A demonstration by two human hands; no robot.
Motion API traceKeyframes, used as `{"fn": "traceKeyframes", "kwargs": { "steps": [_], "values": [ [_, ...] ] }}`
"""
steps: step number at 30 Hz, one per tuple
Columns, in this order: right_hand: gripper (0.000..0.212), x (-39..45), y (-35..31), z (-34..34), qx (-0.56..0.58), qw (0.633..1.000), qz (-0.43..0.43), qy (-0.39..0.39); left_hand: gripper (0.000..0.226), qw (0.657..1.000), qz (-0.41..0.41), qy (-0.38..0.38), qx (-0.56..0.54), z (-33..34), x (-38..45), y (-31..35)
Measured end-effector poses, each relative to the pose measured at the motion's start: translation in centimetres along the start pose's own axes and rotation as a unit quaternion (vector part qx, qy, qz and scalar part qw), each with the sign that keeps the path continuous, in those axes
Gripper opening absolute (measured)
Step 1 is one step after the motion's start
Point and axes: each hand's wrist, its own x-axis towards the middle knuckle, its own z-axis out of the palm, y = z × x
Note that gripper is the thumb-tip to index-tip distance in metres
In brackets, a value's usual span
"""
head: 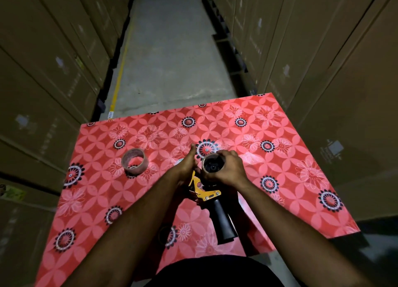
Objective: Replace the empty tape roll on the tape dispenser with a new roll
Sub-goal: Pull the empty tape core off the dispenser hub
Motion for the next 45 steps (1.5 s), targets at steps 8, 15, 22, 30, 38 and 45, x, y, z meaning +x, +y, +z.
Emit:
{"fn": "traceKeyframes", "kwargs": {
  "steps": [8, 15, 22, 30, 38, 45],
  "values": [
    [0.096, -0.5, 0.4, 0.2, 0.013, 1.000, 0.000, 0.017, 0.117, 0.998, 0.003, -0.063, 0.008, 1.0, 1.3, -0.2],
    [0.090, 0.3, 1.1, -1.1, 0.044, 0.999, -0.017, -0.027, 0.103, 0.999, -0.022, -0.026, 0.023, -0.1, 1.0, -0.1],
    [0.111, 0.2, -0.3, -0.4, 0.011, 0.999, 0.010, -0.030, 0.113, 0.999, -0.025, -0.024, 0.020, 0.6, 1.0, 0.0],
    [0.096, 0.8, 1.4, -1.8, 0.026, 0.998, -0.020, -0.057, 0.100, 1.000, -0.003, -0.015, -0.008, 0.4, 0.3, 0.2],
    [0.115, 0.3, 0.5, -0.7, -0.020, 0.999, 0.011, -0.040, 0.105, 0.998, 0.019, -0.047, -0.031, 0.7, 1.9, -0.6],
    [0.105, 1.1, 0.7, -2.2, -0.069, 0.989, -0.082, -0.103, 0.139, 0.998, -0.005, -0.059, 0.003, 0.8, 3.6, -1.6]
  ]
}}
